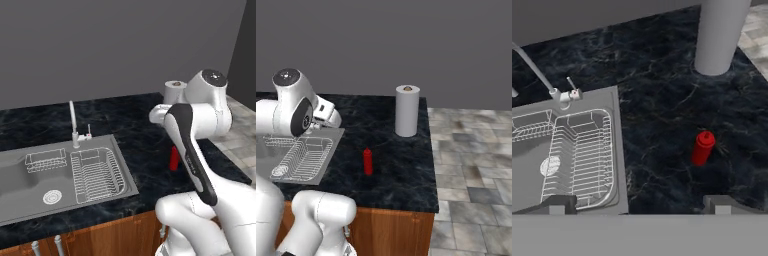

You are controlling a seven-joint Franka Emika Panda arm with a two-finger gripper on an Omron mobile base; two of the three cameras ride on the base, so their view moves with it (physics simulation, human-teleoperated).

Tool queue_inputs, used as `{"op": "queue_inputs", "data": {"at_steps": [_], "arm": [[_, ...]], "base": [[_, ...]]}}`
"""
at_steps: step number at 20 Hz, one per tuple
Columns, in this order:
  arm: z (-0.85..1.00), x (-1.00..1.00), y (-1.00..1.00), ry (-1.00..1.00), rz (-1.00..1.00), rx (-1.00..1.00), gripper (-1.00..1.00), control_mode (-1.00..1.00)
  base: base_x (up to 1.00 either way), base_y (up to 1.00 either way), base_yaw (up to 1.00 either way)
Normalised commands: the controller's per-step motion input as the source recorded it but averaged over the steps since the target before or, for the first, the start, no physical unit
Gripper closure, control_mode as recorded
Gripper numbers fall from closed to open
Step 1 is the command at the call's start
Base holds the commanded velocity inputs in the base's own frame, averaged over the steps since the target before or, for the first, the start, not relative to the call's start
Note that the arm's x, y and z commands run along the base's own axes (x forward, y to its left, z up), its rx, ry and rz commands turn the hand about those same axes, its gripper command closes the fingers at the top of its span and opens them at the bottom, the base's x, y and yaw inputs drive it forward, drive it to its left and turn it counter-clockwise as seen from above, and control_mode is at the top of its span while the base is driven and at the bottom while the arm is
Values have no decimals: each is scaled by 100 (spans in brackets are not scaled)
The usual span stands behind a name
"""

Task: Move the ketchup and ketchup from the cabinet to the dining counter.

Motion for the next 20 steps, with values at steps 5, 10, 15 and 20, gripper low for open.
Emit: {"op": "queue_inputs", "data": {"at_steps": [5,10,15,20], "arm": [[0,-28,0,-8,-3,11,-100,-100],[0,-31,0,-4,-5,4,-100,-100],[0,-27,0,0,-6,0,-100,-100],[3,-22,0,0,-8,0,-100,-100]], "base": [[0,0,0],[0,0,0],[0,0,0],[0,0,0]]}}
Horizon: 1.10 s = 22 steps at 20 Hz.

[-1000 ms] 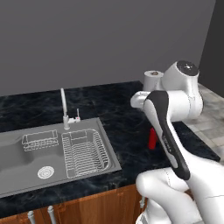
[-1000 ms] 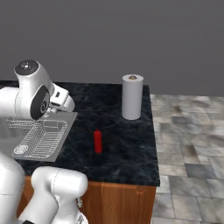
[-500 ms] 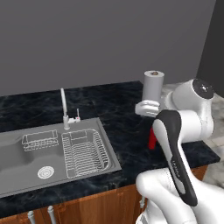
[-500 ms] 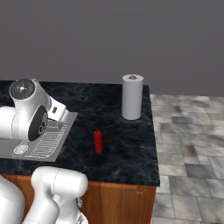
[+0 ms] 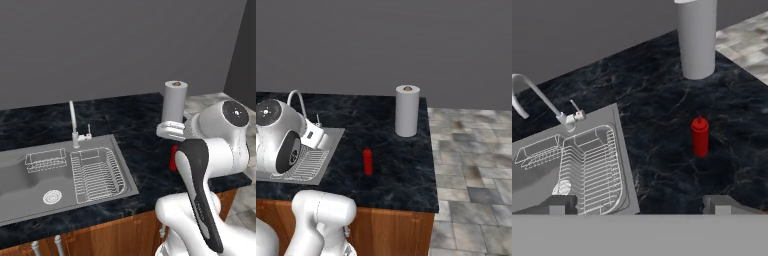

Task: Move the ketchup and ketchup from the cabinet to the dining counter.

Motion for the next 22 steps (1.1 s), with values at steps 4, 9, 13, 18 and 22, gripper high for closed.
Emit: {"op": "queue_inputs", "data": {"at_steps": [4,9,13,18,22], "arm": [[0,-13,-7,0,-5,-8,-100,-100],[0,-16,-34,0,0,-24,-100,-100],[0,-11,-32,0,2,-16,-100,-100],[0,0,0,0,0,0,-100,-100],[0,0,0,0,0,0,-100,-100]], "base": [[0,0,0],[0,0,0],[0,0,0],[0,0,0],[0,0,0]]}}
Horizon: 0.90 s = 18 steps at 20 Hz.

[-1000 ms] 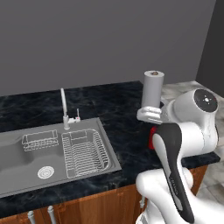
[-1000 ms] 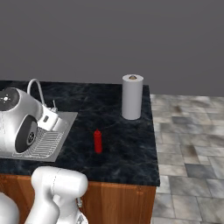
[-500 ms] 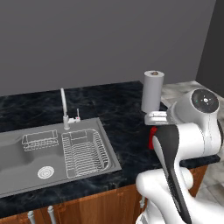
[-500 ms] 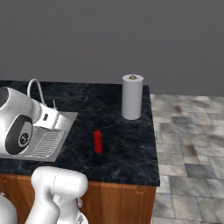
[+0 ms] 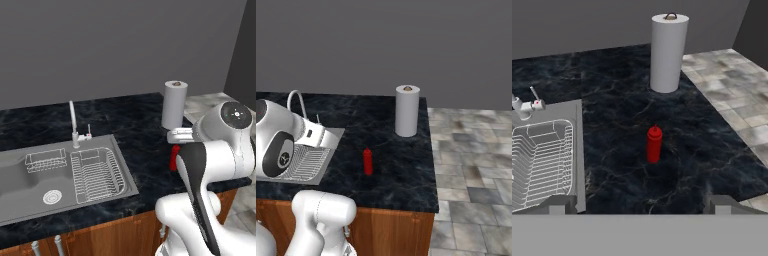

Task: Move the ketchup and ketchup from the cabinet to the dining counter.

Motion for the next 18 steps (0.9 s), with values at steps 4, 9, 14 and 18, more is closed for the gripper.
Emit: {"op": "queue_inputs", "data": {"at_steps": [4,9,14,18], "arm": [[0,0,0,0,0,0,-100,-100],[0,-5,0,4,0,0,-100,100],[0,0,0,0,0,0,-100,100],[0,0,0,0,0,0,-100,100]], "base": [[0,0,0],[-9,1,0],[-96,54,33],[-76,73,87]]}}
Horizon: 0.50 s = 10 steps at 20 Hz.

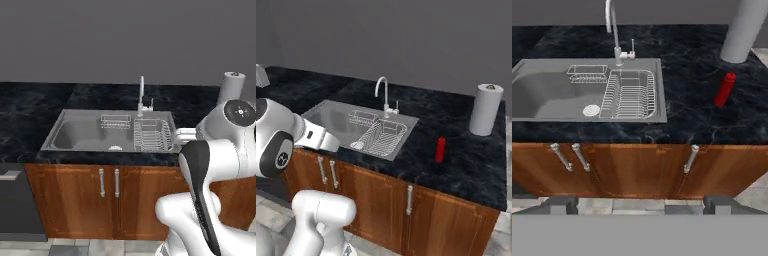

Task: Move the ketchup and ketchup from the cabinet to the dining counter.

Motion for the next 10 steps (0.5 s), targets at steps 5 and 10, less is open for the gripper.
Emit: {"op": "queue_inputs", "data": {"at_steps": [5,10], "arm": [[0,0,0,0,0,0,-100,100],[0,0,0,0,0,0,-100,100]], "base": [[-46,58,99],[-38,37,100]]}}
